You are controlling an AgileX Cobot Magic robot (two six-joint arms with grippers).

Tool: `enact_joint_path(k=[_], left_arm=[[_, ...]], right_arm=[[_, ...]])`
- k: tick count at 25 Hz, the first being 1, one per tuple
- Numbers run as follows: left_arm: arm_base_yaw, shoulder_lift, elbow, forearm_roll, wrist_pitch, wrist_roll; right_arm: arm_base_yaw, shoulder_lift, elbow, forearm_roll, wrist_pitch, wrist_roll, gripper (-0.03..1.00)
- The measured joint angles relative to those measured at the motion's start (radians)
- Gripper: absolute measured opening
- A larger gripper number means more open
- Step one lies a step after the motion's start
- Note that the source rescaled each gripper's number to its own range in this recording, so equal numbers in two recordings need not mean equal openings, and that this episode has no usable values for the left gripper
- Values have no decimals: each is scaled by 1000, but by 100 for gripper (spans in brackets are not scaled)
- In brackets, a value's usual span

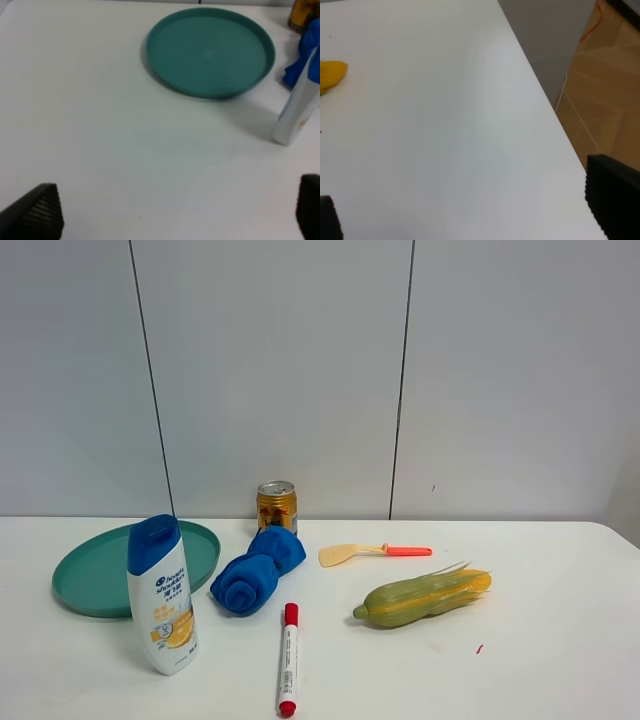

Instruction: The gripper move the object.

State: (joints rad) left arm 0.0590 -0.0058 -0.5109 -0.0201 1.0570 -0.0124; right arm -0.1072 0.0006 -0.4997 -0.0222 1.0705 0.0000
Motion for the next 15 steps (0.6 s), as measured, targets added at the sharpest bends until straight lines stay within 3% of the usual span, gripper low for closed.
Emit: enact_joint_path(k=[15], left_arm=[[0, 0, 0, 0, 0, 0]], right_arm=[[0, -2, 1, 3, -1, -6, 100]])
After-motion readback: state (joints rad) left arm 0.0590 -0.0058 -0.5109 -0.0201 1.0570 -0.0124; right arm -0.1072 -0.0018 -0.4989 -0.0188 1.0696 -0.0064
